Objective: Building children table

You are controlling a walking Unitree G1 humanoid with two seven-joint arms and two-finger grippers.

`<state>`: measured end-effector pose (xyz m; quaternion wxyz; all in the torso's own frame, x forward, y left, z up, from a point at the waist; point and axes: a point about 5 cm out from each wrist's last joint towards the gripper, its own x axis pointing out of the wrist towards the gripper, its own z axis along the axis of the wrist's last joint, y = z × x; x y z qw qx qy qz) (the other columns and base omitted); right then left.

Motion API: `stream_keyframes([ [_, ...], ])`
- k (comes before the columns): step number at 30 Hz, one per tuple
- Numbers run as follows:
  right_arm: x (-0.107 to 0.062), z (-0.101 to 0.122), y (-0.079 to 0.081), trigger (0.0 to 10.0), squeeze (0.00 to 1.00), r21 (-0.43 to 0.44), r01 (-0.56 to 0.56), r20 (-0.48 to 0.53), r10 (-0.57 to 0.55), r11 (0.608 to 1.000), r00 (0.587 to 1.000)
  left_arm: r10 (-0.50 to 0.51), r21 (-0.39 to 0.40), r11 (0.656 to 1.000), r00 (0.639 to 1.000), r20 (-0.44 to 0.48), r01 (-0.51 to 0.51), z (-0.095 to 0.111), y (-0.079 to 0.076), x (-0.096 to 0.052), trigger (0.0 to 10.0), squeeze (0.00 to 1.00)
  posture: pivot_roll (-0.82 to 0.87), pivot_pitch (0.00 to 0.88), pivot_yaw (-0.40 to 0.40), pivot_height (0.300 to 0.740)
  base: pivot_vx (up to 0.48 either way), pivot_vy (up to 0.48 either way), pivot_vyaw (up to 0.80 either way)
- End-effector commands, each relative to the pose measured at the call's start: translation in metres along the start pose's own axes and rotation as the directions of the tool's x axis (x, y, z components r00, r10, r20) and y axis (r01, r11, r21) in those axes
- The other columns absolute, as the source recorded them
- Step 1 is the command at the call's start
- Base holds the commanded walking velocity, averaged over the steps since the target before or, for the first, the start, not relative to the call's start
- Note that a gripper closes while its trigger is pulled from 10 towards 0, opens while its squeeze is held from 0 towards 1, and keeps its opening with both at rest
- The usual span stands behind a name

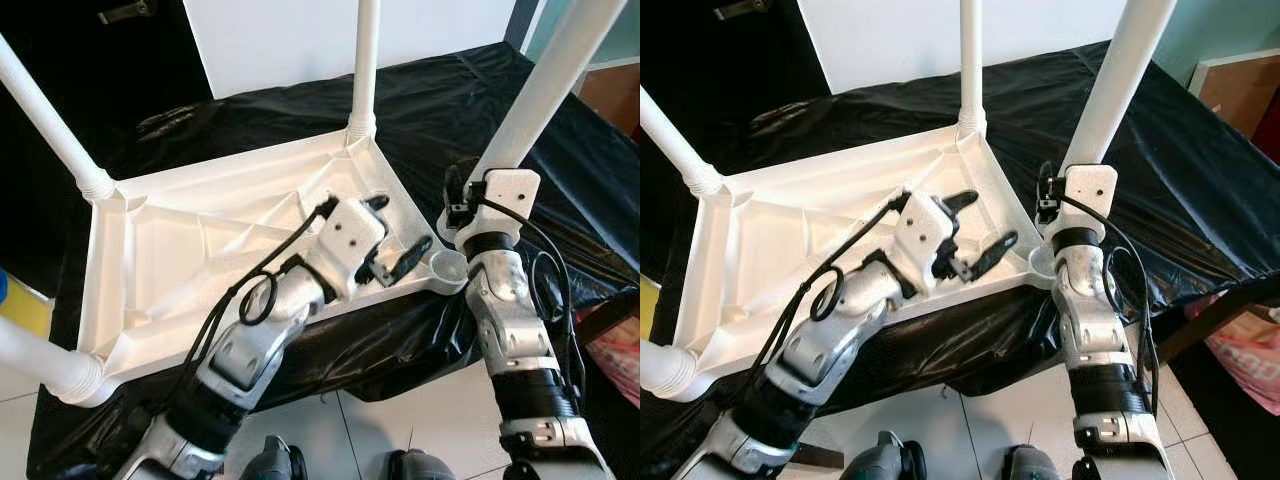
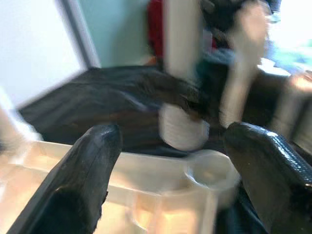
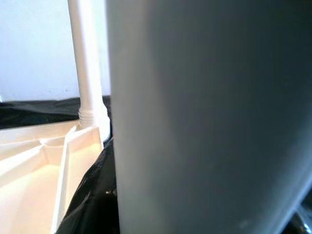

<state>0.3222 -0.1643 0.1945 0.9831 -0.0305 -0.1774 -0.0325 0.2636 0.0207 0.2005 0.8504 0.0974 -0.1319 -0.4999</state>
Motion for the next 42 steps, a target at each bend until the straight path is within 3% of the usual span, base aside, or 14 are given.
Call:
stream_keyframes([
  [1, -0.001, 0.003, 0.002, 10.0, 0.0, 0.017, -0.009, 0.005, 0.009, 1.0, 1.0, -0.055, -0.012, 0.998, 0.998, 0.003, 0.055, 0.001, -0.007, 0.0, 10.0, 0.0, -0.05, 0.123, 0.041, 0.74, 0.0, 0.0, 0.0],
  [15, -0.023, -0.004, 0.009, 10.0, 0.0, 0.04, -0.093, -0.038, 0.095, 0.995, 0.995, -0.212, -0.065, 0.976, 0.972, -0.096, 0.207, -0.013, -0.023, -0.011, 10.0, 0.0, -0.06, 0.133, 0.045, 0.74, 0.0, 0.0, 0.0],
  [26, -0.037, -0.014, 0.015, 10.0, 0.0, 0.052, -0.131, -0.095, 0.136, 0.99, 0.986, -0.221, -0.085, 0.974, 0.968, -0.121, 0.211, -0.015, -0.025, -0.015, 10.0, 0.0, -0.05, 0.139, 0.046, 0.74, 0.0, 0.0, 0.0],
  [42, -0.043, -0.019, 0.006, 10.0, 0.0, 0.028, -0.1, -0.125, 0.103, 0.995, 0.987, -0.228, -0.096, 0.971, 0.966, -0.123, 0.217, -0.013, -0.026, -0.016, 10.0, 0.0, -0.06, 0.151, 0.054, 0.74, 0.0, 0.0, 0.0],
])
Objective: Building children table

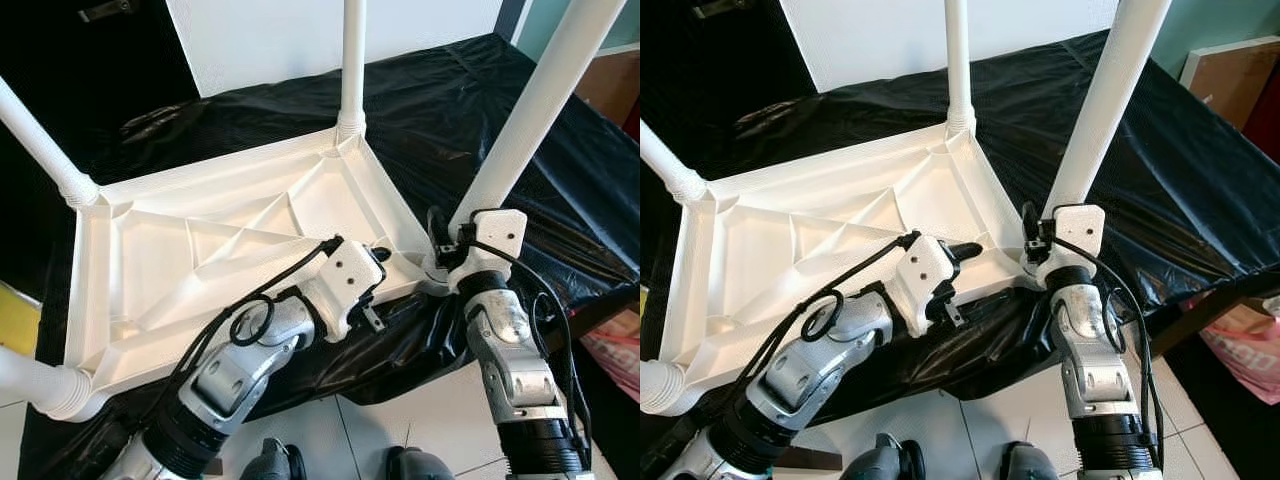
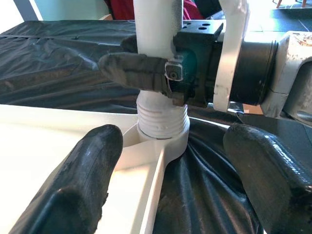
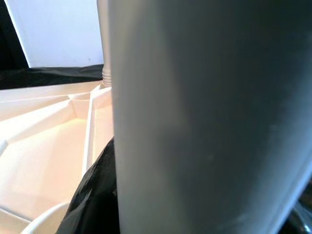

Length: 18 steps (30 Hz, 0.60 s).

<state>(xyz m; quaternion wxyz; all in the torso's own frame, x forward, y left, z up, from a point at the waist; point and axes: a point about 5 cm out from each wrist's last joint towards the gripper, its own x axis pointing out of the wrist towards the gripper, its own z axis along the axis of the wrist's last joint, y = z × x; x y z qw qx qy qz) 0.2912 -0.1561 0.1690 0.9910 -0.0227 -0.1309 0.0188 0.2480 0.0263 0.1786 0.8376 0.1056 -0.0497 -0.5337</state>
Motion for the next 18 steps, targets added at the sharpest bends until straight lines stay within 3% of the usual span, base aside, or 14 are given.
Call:
stream_keyframes([
  [1, -0.005, -0.006, -0.001, 10.0, 0.0, -0.008, 0.0, -0.035, 0.0, 1.0, 0.999, -0.136, 0.002, 0.991, 0.991, -0.002, 0.136, 0.002, -0.009, -0.001, 10.0, 0.0, -0.06, 0.151, 0.054, 0.74, 0.0, 0.0, 0.0],
  [6, -0.007, -0.007, 0.0, 10.0, 0.0, -0.025, -0.02, -0.037, 0.019, 0.999, 0.999, -0.139, 0.002, 0.99, 0.99, -0.002, 0.139, 0.002, -0.01, -0.001, 10.0, 0.0, -0.05, 0.149, 0.055, 0.74, 0.0, 0.0, 0.0],
  [18, -0.017, -0.014, 0.01, 10.0, 0.0, -0.121, -0.199, -0.025, 0.197, 0.972, 0.98, -0.141, -0.001, 0.99, 0.99, -0.002, 0.141, 0.004, -0.009, -0.002, 10.0, 0.0, -0.05, 0.159, 0.055, 0.74, 0.0, 0.0, 0.0],
])
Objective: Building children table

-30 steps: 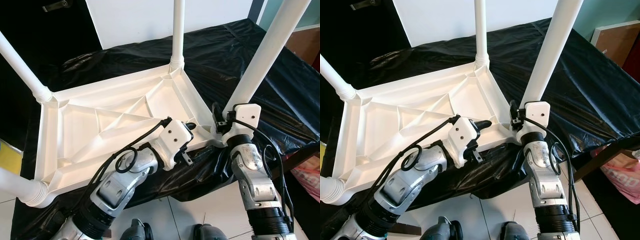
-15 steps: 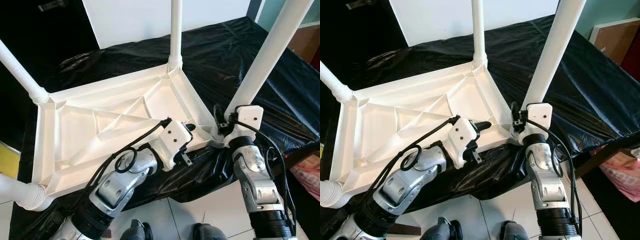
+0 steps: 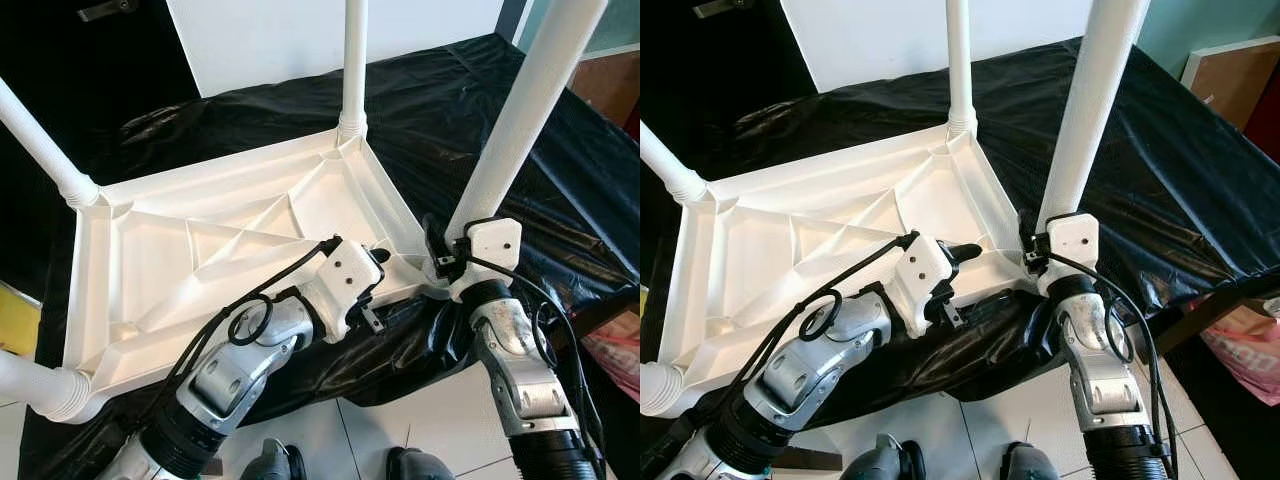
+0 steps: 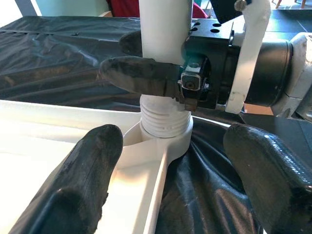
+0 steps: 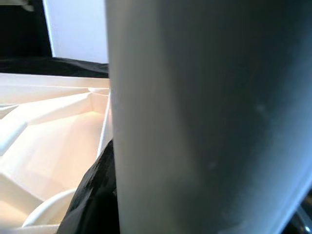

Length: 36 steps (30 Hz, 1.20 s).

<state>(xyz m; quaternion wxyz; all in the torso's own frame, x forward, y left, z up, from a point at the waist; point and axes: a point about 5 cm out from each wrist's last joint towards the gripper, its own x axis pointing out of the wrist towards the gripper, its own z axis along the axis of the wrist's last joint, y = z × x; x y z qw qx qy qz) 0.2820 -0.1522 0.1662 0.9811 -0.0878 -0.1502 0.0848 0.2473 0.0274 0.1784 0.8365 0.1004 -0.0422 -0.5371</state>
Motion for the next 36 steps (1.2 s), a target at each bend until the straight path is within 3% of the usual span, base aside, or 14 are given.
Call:
stream_keyframes([
  [1, -0.009, -0.014, 0.009, 10.0, 0.0, -0.019, -0.077, -0.048, 0.076, 0.997, 0.996, -0.131, 0.016, 0.991, 0.991, 0.003, 0.131, 0.005, -0.008, -0.001, 10.0, 0.0, -0.05, 0.159, 0.055, 0.74, 0.0, 0.0, 0.0],
  [11, -0.02, -0.025, 0.009, 10.0, 0.0, -0.024, -0.134, -0.036, 0.133, 0.991, 0.99, -0.127, 0.01, 0.992, 0.992, 0.011, 0.127, 0.007, -0.008, -0.001, 10.0, 0.0, -0.05, 0.157, 0.057, 0.74, 0.0, 0.0, 0.0],
  [16, -0.025, -0.032, 0.005, 10.0, 0.0, 0.009, -0.108, -0.027, 0.108, 0.994, 0.994, -0.128, 0.01, 0.992, 0.992, 0.013, 0.128, 0.008, -0.007, -0.001, 10.0, 0.0, -0.05, 0.152, 0.062, 0.74, 0.0, 0.0, 0.0],
  [26, -0.028, -0.043, 0.004, 10.0, 0.0, 0.059, -0.073, -0.047, 0.075, 0.996, 0.996, -0.132, 0.011, 0.991, 0.991, 0.017, 0.131, 0.01, -0.007, -0.001, 10.0, 0.0, -0.05, 0.149, 0.063, 0.74, 0.0, 0.0, 0.0],
  [36, -0.024, -0.048, -0.001, 10.0, 0.0, 0.03, -0.079, -0.044, 0.081, 0.996, 0.996, -0.133, 0.008, 0.991, 0.991, 0.023, 0.133, 0.012, -0.008, 0.0, 10.0, 0.0, -0.05, 0.144, 0.059, 0.74, 0.0, 0.0, 0.0],
])
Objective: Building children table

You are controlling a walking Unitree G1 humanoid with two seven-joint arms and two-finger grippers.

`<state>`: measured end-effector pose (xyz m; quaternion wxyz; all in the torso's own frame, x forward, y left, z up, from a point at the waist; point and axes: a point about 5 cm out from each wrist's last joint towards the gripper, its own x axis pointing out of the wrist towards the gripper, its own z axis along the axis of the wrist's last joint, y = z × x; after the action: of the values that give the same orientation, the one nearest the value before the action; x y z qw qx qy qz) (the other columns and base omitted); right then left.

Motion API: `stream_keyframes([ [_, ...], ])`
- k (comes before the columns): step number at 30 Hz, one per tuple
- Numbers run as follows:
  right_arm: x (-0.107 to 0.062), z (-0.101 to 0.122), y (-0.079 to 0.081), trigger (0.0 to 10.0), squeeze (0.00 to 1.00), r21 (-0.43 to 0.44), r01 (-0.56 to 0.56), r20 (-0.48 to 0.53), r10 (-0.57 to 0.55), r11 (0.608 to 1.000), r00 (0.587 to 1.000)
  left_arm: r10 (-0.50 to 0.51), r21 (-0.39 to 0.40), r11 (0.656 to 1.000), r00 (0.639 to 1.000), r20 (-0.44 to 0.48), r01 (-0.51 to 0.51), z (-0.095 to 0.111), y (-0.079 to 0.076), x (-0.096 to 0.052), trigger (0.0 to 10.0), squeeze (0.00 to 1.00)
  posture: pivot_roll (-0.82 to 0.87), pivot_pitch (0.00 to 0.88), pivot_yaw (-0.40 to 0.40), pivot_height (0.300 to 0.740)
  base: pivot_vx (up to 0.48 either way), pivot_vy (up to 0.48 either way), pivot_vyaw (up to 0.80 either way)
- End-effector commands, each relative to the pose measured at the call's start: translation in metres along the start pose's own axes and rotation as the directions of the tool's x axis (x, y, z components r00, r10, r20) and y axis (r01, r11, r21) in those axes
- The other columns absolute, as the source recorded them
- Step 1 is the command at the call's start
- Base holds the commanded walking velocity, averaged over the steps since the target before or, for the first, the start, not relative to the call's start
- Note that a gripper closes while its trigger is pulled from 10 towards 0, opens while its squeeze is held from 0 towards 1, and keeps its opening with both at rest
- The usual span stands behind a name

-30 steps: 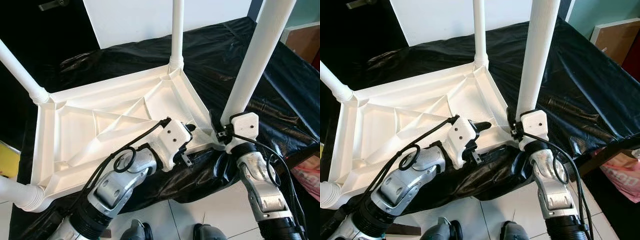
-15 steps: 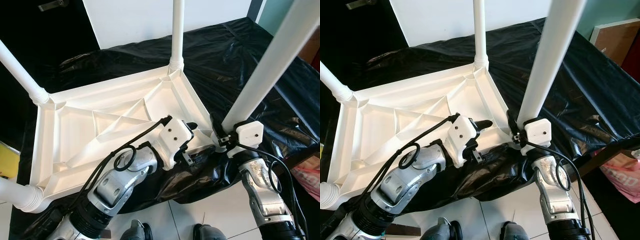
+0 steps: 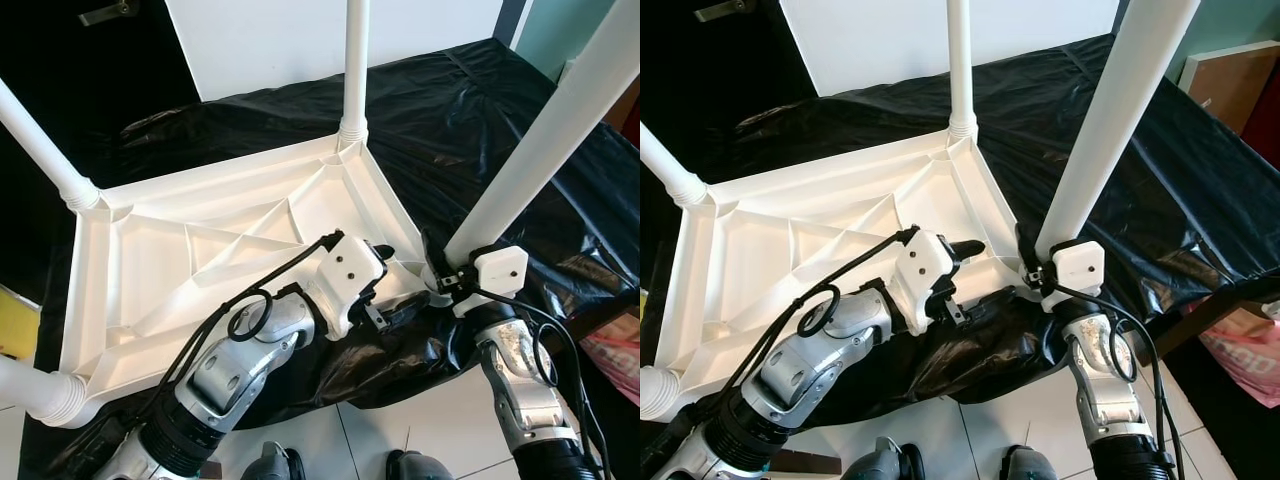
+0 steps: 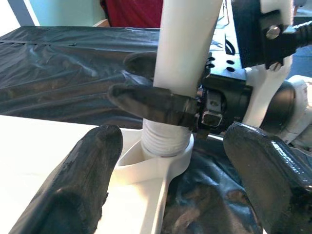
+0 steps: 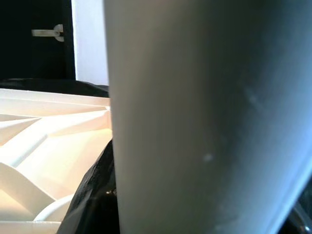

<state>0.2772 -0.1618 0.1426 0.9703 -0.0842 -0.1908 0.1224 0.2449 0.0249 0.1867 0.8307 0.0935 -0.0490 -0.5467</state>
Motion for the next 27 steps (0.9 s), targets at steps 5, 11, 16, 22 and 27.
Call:
stream_keyframes([
  [5, -0.012, -0.026, 0.002, 10.0, 0.0, 0.049, 0.001, -0.14, 0.006, 0.999, 0.99, -0.114, 0.009, 0.993, 0.993, 0.002, 0.114, 0.003, -0.007, -0.001, 10.0, 0.0, -0.05, 0.143, 0.058, 0.74, 0.0, 0.0, 0.0],
  [11, -0.007, -0.03, 0.008, 10.0, 0.0, 0.093, -0.012, -0.199, 0.03, 0.996, 0.979, -0.116, 0.009, 0.993, 0.993, 0.001, 0.116, 0.004, -0.007, -0.002, 10.0, 0.0, -0.04, 0.138, 0.061, 0.74, 0.0, 0.0, 0.0],
  [16, -0.002, -0.034, 0.008, 10.0, 0.0, 0.092, 0.01, -0.283, 0.016, 0.996, 0.959, -0.118, 0.01, 0.993, 0.993, 0.0, 0.118, 0.004, -0.007, -0.002, 10.0, 0.0, -0.04, 0.136, 0.063, 0.74, 0.0, 0.0, 0.0],
  [22, 0.01, -0.03, 0.004, 10.0, 0.0, 0.139, 0.052, -0.326, -0.004, 0.989, 0.945, -0.123, 0.009, 0.992, 0.992, -0.001, 0.123, 0.004, -0.008, -0.002, 10.0, 0.0, -0.05, 0.133, 0.064, 0.74, 0.0, 0.0, 0.0],
  [27, 0.011, -0.028, 0.003, 10.0, 0.0, 0.128, 0.037, -0.345, 0.01, 0.991, 0.939, -0.123, 0.009, 0.992, 0.992, 0.001, 0.123, 0.005, -0.008, -0.002, 10.0, 0.0, -0.05, 0.133, 0.064, 0.74, 0.0, 0.0, 0.0],
])
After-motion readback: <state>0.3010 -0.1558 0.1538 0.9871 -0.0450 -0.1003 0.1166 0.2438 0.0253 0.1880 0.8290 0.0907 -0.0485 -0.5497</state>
